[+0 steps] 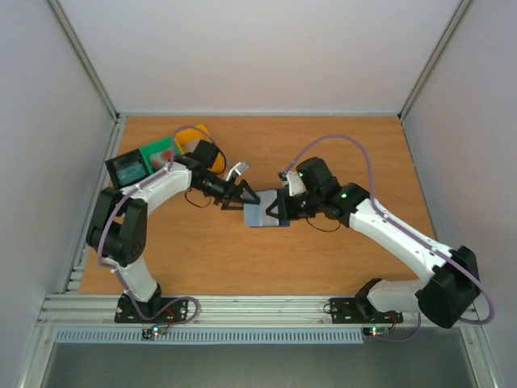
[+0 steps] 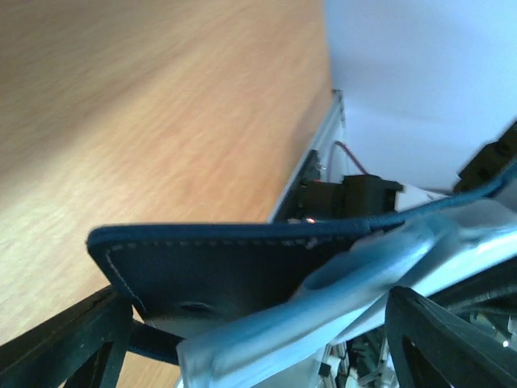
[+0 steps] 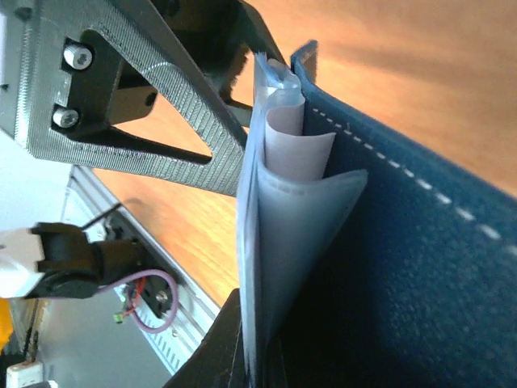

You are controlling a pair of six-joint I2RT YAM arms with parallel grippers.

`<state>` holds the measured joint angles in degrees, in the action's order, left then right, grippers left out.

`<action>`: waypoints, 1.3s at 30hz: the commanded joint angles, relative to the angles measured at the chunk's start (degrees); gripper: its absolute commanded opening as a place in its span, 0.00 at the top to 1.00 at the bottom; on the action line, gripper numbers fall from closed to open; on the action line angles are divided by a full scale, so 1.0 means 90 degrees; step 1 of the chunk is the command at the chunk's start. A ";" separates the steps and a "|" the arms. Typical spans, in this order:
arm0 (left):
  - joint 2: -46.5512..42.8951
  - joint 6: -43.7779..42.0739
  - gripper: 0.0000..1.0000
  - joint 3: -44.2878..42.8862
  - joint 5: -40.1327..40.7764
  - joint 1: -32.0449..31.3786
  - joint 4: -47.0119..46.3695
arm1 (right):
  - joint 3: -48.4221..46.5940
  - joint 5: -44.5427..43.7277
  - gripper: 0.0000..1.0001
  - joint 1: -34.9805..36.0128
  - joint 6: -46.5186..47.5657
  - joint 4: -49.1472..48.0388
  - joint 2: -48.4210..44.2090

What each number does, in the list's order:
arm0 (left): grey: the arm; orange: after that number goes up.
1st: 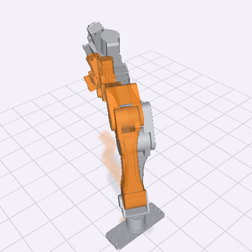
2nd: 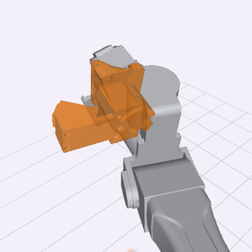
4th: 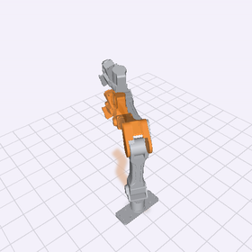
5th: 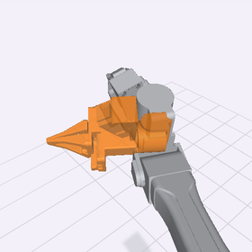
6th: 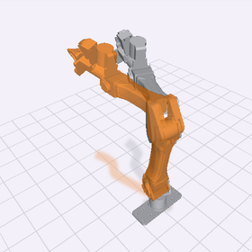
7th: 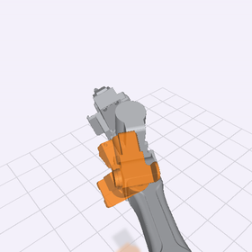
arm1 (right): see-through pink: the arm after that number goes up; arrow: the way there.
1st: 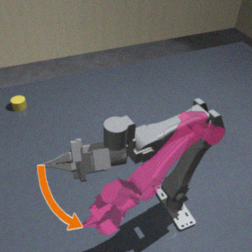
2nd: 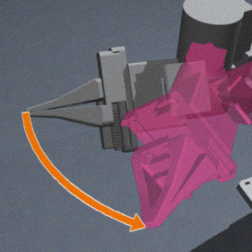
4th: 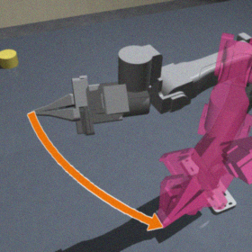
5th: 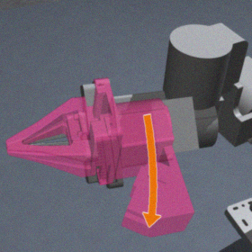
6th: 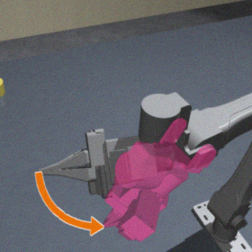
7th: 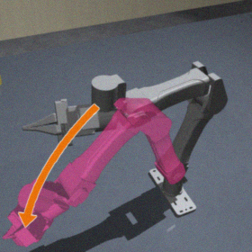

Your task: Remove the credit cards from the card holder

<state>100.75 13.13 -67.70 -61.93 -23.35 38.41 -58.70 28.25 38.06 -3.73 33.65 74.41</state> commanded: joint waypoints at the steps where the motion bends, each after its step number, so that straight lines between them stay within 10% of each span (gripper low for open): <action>1: -0.0659 -0.1651 0.13 -0.0867 -0.1225 0.0018 0.1808 | -0.0608 -0.0272 0.99 -0.0043 0.0633 0.0217 -0.0633; 6: -0.0795 -0.4582 0.07 -0.3056 -0.0869 0.0297 0.5833 | -0.1365 -0.0483 0.99 -0.0062 0.1108 0.0508 -0.1289; 9: -0.1318 -0.5193 0.04 -0.3473 -0.0559 0.0397 0.6282 | -0.1624 -0.0158 0.99 -0.0061 0.1331 0.0420 -0.1564; 12: -0.2516 -0.4511 0.01 -0.2712 -0.0565 0.0271 0.3813 | -0.1712 0.0175 0.99 -0.0059 0.1536 0.0236 -0.1792; 17: -0.4510 -0.0697 0.01 -0.0261 0.0454 -0.0256 -0.1867 | -0.1867 0.0610 0.99 -0.0067 0.2064 0.0422 -0.2127; 27: -0.4792 -0.1044 0.01 -0.0129 0.1709 -0.0570 -0.1424 | -0.1835 0.1188 0.99 -0.0059 0.2364 0.0292 -0.2714; 33: -0.5148 -0.1288 0.01 0.0398 -0.0178 -0.0535 -0.2035 | -0.1967 0.0984 0.99 -0.0061 0.2355 0.0318 -0.2728; 39: -0.5354 -0.0870 0.01 0.0740 0.0506 -0.1113 -0.3185 | -0.2052 0.1216 0.99 -0.0059 0.2309 0.0336 -0.2461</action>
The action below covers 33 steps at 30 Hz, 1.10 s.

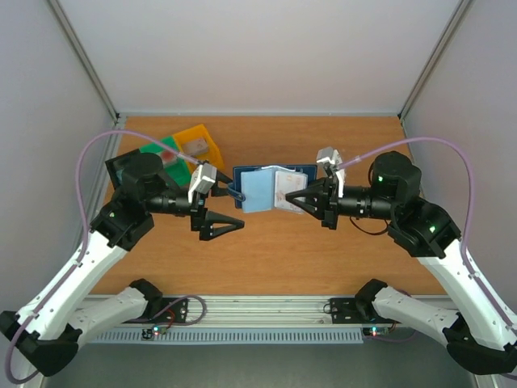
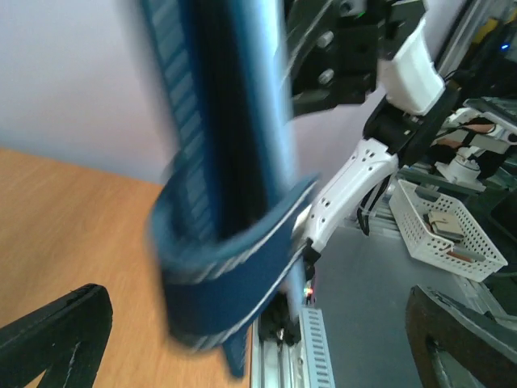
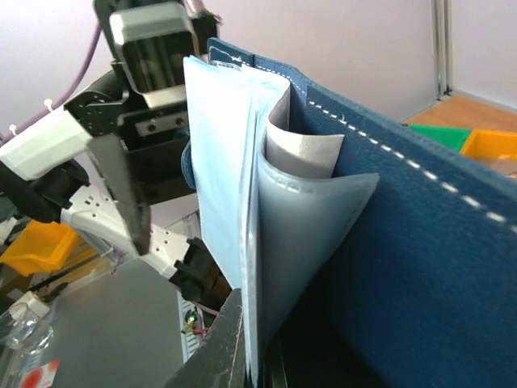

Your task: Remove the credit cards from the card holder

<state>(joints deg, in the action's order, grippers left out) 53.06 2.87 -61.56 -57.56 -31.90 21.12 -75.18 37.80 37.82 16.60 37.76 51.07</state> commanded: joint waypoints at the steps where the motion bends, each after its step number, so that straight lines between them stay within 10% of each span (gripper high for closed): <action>1: -0.0022 0.0496 0.01 0.0069 0.0058 -0.0198 -0.1439 | -0.0255 0.0147 0.99 -0.0039 0.0057 -0.0073 0.0187; 5: 0.0090 0.0822 0.03 0.0058 0.0354 -0.0508 -0.1857 | -0.0294 0.0307 0.99 -0.0033 0.0079 0.0036 0.0287; 10: 0.0141 0.1271 0.74 0.0109 0.0845 -0.0600 -0.2048 | -0.0285 0.0445 0.99 -0.0039 0.0195 0.0268 0.0316; 13: 0.0061 0.1395 0.99 0.0209 0.1102 -0.0616 -0.2034 | -0.0317 0.0449 0.99 -0.0038 0.0392 0.0634 0.0428; 17: -0.0141 0.1409 1.00 0.0397 0.1219 -0.0615 -0.1908 | -0.0233 0.0411 0.93 -0.0033 0.0421 0.0756 0.0465; 22: -0.0513 0.1270 1.00 0.0597 0.1904 -0.0616 -0.1858 | -0.0284 -0.1321 0.36 -0.0041 0.0302 0.1135 0.0146; 33: -0.0790 0.0424 1.00 0.0833 0.2244 -0.0608 -0.1756 | -0.0042 0.0215 0.45 -0.0036 -0.0058 0.0184 -0.0798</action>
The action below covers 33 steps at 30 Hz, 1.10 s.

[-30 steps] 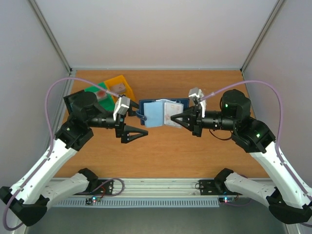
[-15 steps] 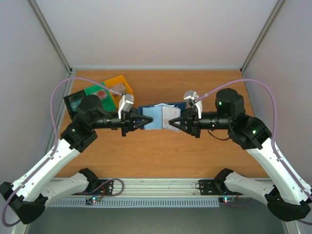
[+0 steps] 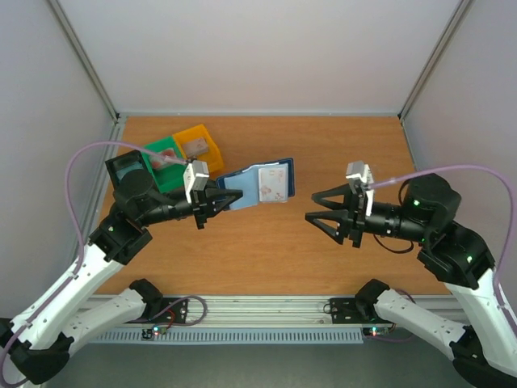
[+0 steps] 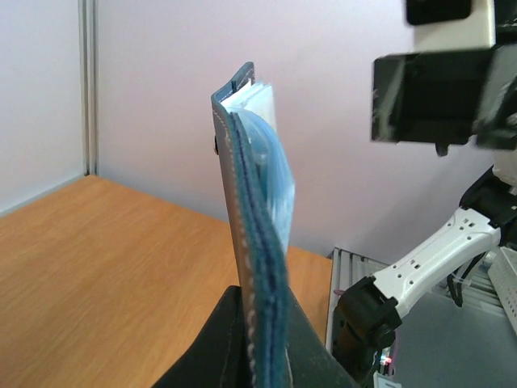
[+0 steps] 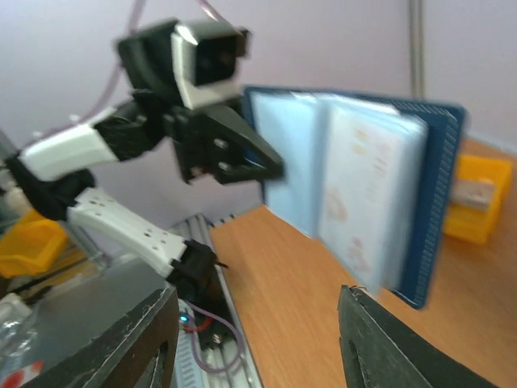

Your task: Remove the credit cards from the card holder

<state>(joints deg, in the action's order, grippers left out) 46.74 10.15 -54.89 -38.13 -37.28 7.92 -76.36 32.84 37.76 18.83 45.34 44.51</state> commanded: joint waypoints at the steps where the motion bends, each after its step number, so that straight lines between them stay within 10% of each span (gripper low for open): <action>1: -0.0088 -0.0387 1.00 0.0088 0.0069 -0.0012 -0.0302 | 0.0086 0.0832 0.45 -0.0031 -0.0365 -0.0749 -0.0027; 12: -0.0148 -0.0456 1.00 0.0142 -0.0107 -0.0018 -0.0362 | 0.0053 0.0590 0.20 -0.0029 -0.0676 -0.1534 0.0732; 33: -0.0121 -0.0405 1.00 0.0181 -0.0026 -0.0018 -0.0458 | 0.0278 0.2400 0.29 -0.0029 -0.1345 -0.2390 0.1463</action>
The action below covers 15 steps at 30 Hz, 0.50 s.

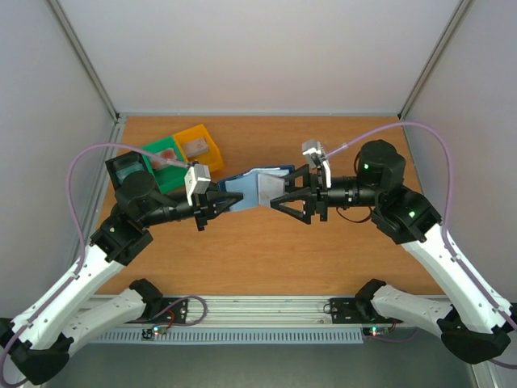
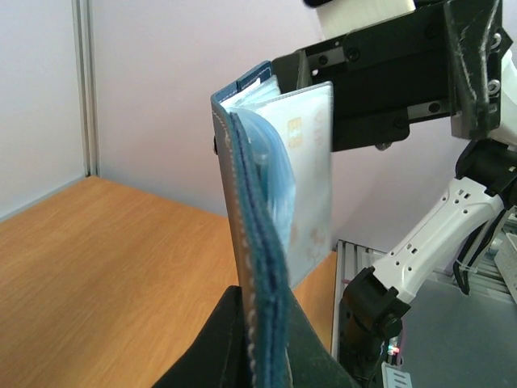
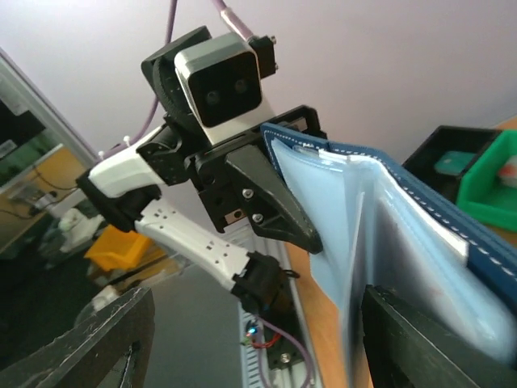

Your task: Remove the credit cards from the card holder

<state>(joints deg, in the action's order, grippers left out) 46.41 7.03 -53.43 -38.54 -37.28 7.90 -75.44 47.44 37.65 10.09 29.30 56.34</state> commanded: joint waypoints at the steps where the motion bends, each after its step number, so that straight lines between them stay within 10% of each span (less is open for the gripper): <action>1: -0.0080 -0.0053 1.00 0.0019 0.0037 -0.0017 -0.0441 | 0.0215 0.0811 0.30 -0.0014 -0.0417 -0.0709 0.0156; 10: -0.0002 0.0113 1.00 0.0148 0.0342 -0.0018 -0.0635 | 0.0629 0.1093 0.32 0.0489 -0.1388 -0.2511 0.0474; 15: -0.0013 0.0384 1.00 0.0256 0.0239 -0.0018 -0.0981 | -0.0014 -0.0244 0.32 0.1317 -0.0216 -0.1385 0.0790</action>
<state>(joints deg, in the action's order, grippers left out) 46.54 8.43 -52.03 -36.62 -37.28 6.63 -70.85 54.08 44.58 1.61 12.71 61.84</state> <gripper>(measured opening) 0.053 0.683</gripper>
